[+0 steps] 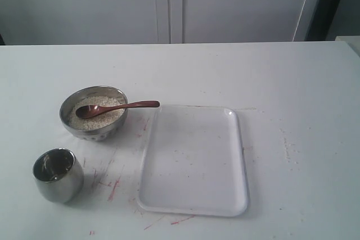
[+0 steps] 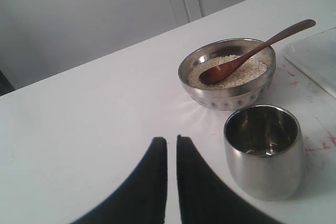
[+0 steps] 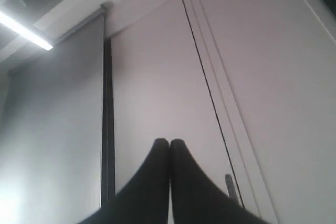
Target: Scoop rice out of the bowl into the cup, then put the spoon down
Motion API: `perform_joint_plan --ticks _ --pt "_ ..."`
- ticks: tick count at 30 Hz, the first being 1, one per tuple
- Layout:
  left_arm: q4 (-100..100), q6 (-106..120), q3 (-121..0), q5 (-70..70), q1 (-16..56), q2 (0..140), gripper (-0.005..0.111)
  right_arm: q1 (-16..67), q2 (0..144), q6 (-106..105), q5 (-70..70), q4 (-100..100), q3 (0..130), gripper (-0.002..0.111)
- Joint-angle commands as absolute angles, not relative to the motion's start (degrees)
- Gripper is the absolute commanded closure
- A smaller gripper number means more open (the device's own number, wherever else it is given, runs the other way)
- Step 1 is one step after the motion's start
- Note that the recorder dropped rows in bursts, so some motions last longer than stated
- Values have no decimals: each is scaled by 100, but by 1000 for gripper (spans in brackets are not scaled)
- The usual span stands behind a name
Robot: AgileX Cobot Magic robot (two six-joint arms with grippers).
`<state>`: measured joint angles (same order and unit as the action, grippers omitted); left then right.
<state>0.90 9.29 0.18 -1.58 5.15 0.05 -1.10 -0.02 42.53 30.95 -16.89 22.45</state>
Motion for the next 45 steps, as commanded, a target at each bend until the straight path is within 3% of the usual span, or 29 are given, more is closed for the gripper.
perform_joint_plan --ticks 1,8,22,34,40,45 --pt "51 921 0 -124 531 0 92 -104 0 4421 2543 -2290 3277 108" --pt "51 921 0 -124 531 0 92 101 362 4537 1297 -2344 4742 108" --pt "51 921 0 -124 531 0 92 1014 2574 4289 -1153 -2304 7052 108" --pt "51 921 0 -124 531 0 92 1593 4489 -133 -3983 1553 8027 108" --pt "51 921 0 -124 531 0 92 1593 5235 -748 -5008 1728 8256 108" --pt "51 921 0 -124 531 0 92 1593 5638 -1046 -4944 1814 8269 108"
